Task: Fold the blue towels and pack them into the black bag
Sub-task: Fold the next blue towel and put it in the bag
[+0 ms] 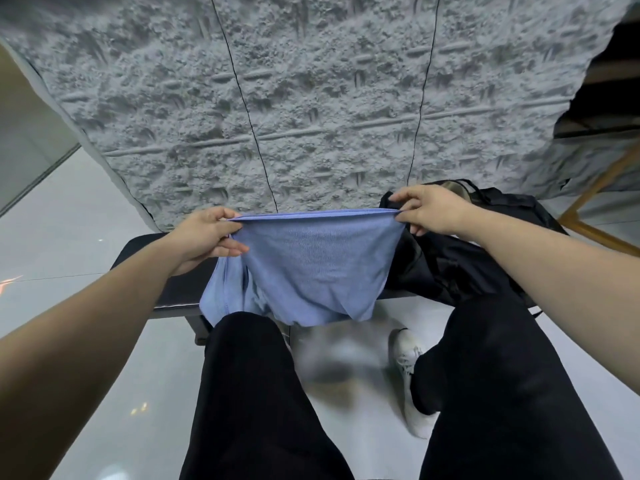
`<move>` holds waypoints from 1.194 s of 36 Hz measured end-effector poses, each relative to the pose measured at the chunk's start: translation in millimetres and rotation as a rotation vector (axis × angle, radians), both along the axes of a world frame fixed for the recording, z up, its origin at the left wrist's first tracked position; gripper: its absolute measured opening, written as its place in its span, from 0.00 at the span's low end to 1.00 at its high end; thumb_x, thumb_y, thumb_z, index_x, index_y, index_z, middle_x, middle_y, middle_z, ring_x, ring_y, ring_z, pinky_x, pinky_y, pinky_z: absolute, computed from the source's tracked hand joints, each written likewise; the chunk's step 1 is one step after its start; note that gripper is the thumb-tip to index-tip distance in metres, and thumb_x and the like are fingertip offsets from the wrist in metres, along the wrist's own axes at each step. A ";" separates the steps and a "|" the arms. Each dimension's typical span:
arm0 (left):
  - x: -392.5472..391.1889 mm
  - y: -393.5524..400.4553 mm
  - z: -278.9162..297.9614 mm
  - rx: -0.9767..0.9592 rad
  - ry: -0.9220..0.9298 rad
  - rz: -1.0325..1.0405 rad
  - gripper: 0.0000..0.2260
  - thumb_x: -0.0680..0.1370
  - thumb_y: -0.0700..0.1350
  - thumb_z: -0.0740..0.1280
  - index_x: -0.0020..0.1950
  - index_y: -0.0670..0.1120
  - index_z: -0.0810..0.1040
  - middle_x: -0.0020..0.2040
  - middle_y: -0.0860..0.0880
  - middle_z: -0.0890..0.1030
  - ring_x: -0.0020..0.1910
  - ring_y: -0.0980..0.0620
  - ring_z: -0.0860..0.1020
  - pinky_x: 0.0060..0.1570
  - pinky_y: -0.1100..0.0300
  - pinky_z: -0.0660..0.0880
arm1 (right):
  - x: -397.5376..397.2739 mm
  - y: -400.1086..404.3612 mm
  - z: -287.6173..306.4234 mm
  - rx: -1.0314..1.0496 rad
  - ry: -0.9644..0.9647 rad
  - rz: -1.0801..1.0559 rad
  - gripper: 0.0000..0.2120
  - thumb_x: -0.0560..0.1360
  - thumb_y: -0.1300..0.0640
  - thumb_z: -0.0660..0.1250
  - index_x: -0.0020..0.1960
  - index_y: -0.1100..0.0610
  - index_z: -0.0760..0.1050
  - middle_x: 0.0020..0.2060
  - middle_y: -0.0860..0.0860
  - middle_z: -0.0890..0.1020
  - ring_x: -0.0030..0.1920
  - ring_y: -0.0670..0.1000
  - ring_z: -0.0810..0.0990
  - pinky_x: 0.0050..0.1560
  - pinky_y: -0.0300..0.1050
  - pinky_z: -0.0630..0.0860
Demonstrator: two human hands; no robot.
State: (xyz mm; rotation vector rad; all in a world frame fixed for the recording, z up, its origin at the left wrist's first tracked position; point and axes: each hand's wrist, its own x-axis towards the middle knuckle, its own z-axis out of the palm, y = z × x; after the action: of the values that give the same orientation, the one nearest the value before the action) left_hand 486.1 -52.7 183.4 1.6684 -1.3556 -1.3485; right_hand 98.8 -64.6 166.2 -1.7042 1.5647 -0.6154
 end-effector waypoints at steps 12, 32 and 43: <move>-12.1 -53.3 39.0 -0.106 0.042 0.087 0.06 0.82 0.38 0.62 0.47 0.46 0.72 0.41 0.43 0.80 0.37 0.55 0.84 0.43 0.64 0.81 | 22.4 -46.0 45.2 0.116 -0.279 -0.215 0.03 0.84 0.60 0.56 0.57 0.57 0.66 0.47 0.57 0.73 0.30 0.52 0.84 0.30 0.44 0.82; -1.7 -53.7 3.6 -0.476 -0.238 -0.032 0.12 0.77 0.30 0.63 0.40 0.45 0.72 0.50 0.50 0.80 0.44 0.60 0.78 0.44 0.65 0.72 | 25.9 -53.0 18.4 -0.152 -0.030 -0.104 0.06 0.80 0.56 0.62 0.45 0.57 0.70 0.35 0.52 0.75 0.33 0.49 0.70 0.36 0.42 0.68; 18.7 -0.6 -115.3 -0.057 -0.555 -0.273 0.09 0.77 0.38 0.65 0.47 0.53 0.78 0.52 0.47 0.82 0.53 0.43 0.80 0.57 0.46 0.75 | 34.9 2.2 -93.0 0.111 0.340 0.192 0.04 0.78 0.62 0.62 0.51 0.56 0.74 0.41 0.47 0.77 0.45 0.50 0.75 0.34 0.29 0.66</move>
State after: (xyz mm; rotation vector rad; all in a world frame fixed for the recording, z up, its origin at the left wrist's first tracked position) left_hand 504.9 -53.3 68.1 1.9566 -1.9748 -1.0007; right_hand 133.7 -62.4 73.2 -1.9170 1.6020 -0.1433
